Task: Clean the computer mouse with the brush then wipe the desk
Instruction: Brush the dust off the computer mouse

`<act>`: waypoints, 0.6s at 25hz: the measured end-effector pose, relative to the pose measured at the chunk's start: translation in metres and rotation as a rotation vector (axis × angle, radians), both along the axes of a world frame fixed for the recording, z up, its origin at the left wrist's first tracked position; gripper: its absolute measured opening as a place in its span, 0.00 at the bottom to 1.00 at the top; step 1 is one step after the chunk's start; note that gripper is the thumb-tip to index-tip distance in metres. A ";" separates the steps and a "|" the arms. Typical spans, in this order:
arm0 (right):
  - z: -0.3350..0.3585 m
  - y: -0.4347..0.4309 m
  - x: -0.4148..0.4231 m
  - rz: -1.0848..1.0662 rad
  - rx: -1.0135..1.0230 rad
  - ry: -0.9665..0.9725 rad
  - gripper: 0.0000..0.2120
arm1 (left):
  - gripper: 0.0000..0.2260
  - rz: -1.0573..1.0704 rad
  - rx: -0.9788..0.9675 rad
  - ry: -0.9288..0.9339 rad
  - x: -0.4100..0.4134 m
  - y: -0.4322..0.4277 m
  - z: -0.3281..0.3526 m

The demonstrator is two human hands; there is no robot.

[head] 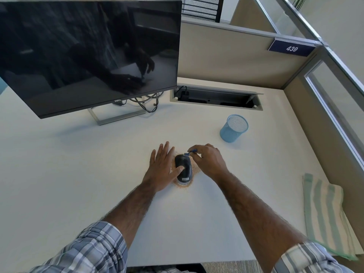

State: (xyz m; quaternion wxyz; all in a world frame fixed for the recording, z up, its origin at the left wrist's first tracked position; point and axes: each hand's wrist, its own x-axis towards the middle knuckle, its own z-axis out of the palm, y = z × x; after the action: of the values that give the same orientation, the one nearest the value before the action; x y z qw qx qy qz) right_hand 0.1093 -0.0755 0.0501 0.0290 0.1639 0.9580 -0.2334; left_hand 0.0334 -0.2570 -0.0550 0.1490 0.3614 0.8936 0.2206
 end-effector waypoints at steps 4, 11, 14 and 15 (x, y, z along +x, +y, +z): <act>0.002 -0.002 -0.009 0.007 -0.024 -0.056 0.10 | 0.41 -0.003 -0.013 -0.007 0.001 0.000 0.003; 0.000 -0.006 -0.012 0.002 0.048 -0.023 0.11 | 0.40 0.011 -0.008 -0.011 0.001 0.000 0.001; -0.001 -0.006 -0.009 -0.006 0.043 0.006 0.11 | 0.40 0.014 -0.003 -0.001 0.001 0.001 0.001; -0.001 -0.005 -0.008 -0.008 0.042 -0.001 0.11 | 0.40 0.013 -0.004 0.001 0.001 0.001 0.000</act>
State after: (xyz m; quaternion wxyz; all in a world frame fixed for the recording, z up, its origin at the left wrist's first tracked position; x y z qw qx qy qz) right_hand 0.1018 -0.0810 0.0494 0.0251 0.1682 0.9620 -0.2135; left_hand 0.0346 -0.2564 -0.0546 0.1479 0.3555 0.8964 0.2198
